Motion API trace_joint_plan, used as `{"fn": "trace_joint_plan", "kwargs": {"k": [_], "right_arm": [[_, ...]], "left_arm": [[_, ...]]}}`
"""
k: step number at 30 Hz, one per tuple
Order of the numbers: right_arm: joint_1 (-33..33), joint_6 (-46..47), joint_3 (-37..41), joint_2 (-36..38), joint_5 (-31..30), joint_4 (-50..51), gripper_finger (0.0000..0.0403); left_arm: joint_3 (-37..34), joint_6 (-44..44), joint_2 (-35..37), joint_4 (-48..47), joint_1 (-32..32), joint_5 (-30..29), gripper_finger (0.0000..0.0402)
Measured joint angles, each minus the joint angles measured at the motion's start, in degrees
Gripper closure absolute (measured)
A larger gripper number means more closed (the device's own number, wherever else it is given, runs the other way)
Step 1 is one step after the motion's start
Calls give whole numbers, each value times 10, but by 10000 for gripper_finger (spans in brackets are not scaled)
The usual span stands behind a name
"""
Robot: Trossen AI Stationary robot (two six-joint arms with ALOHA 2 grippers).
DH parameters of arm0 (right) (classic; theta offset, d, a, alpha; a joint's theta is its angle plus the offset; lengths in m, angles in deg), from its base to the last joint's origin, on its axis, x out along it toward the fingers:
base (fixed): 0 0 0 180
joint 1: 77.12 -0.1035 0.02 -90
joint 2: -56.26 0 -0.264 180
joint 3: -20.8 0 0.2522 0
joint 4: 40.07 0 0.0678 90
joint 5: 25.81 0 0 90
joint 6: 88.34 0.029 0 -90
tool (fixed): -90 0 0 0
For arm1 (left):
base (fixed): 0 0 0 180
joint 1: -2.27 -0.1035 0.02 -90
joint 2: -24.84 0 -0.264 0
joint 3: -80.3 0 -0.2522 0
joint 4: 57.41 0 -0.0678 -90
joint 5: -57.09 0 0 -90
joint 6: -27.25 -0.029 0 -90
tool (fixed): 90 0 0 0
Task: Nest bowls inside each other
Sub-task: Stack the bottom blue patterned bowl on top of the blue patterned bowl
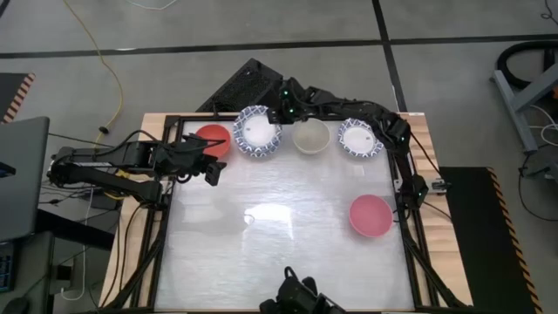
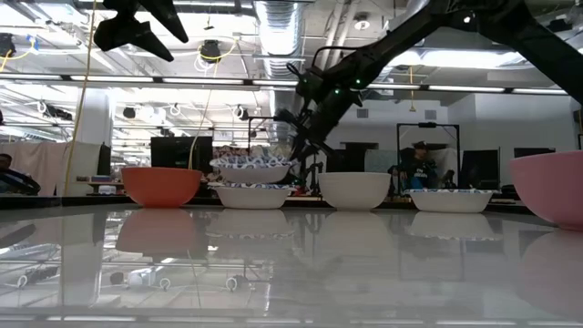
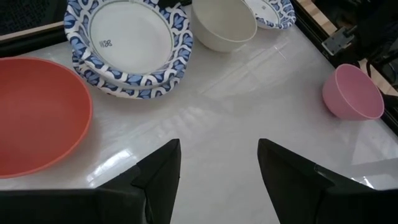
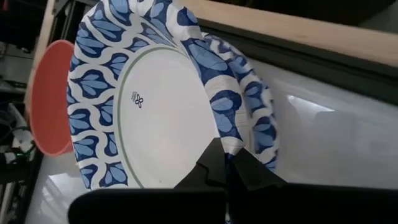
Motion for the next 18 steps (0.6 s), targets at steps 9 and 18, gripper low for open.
{"fn": "trace_joint_plan", "kwargs": {"k": [9,18], "right_arm": [[4,-61,0,0,18,2,396],[4,-82,0,0,33,-1,396]], "left_arm": [[0,1,0,0,0,-7,199],[0,8,0,0,0,-7,199]]}}
